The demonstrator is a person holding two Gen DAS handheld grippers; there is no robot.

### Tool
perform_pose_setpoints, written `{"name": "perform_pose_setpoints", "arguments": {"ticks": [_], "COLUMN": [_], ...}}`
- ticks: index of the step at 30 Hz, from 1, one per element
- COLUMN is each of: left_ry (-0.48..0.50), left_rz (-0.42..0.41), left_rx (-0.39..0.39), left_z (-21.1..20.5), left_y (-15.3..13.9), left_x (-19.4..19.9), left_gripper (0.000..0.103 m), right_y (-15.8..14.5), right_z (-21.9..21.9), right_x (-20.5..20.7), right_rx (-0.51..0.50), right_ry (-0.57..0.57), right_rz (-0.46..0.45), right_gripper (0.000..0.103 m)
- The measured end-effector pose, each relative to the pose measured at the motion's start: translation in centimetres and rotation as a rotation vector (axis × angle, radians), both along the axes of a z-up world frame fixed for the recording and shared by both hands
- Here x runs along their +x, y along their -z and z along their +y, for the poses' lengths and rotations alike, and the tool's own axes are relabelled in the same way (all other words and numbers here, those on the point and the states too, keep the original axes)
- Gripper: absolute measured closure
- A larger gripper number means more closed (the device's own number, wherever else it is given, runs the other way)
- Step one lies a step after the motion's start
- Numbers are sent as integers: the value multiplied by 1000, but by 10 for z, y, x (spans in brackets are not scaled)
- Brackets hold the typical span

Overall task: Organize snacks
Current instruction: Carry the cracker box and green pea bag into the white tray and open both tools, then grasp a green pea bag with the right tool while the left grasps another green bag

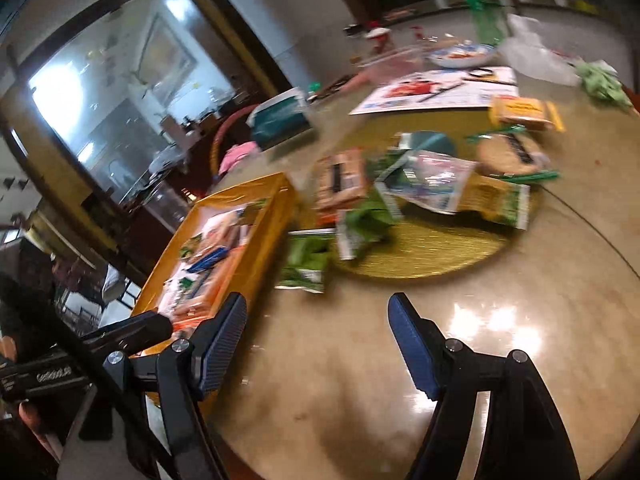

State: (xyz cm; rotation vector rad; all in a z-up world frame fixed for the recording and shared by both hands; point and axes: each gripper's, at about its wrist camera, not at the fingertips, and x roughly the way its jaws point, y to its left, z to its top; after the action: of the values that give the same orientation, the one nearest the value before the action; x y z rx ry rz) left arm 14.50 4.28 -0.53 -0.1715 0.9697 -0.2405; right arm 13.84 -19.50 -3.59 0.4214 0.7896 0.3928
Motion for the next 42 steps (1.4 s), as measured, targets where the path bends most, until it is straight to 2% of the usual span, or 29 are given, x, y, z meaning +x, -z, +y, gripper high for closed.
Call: {"name": "perform_pose_setpoints", "arguments": {"ticks": [6,9,13,15,18,19,23,24,31,36,39,42], "left_ry": [18,15,9,14,9,3,-19,-20,-3,23,49,74], "left_rz": [-3,-13,-6,-6,-20,-17,-12,-15,-6,15,12,3], "left_rx": [26,27,24,19,22,21,-18,-23,-21,0,37,103], "left_z": [-16,-17,-16,-14,-10,-8,3,4,-1,-15,-29,-46], "left_y": [-2,-4,-3,-3,-4,-4,-5,-5,-2,6,8,11], "left_x": [-7,-11,-15,-17,-19,-19,-21,-21,-18,-12,-4,13], "left_gripper": [21,21,21,21,21,21,21,21,21,21,21,21], "right_y": [8,13,22,26,30,32,40,41,37,37,39,41], "right_z": [-18,-8,9,13,21,21,15,14,15,7,-9,-26], "right_x": [26,41,68,81,107,113,131,132,102,48,13,-2], "right_rx": [60,64,74,88,44,37,49,42,-73,-159,-177,-175], "right_ry": [14,15,19,16,54,72,128,132,103,59,50,78], "right_rz": [69,113,186,214,246,262,301,301,243,173,136,121], "right_gripper": [30,34,45,46,46,48,70,70,77,78,78,79]}}
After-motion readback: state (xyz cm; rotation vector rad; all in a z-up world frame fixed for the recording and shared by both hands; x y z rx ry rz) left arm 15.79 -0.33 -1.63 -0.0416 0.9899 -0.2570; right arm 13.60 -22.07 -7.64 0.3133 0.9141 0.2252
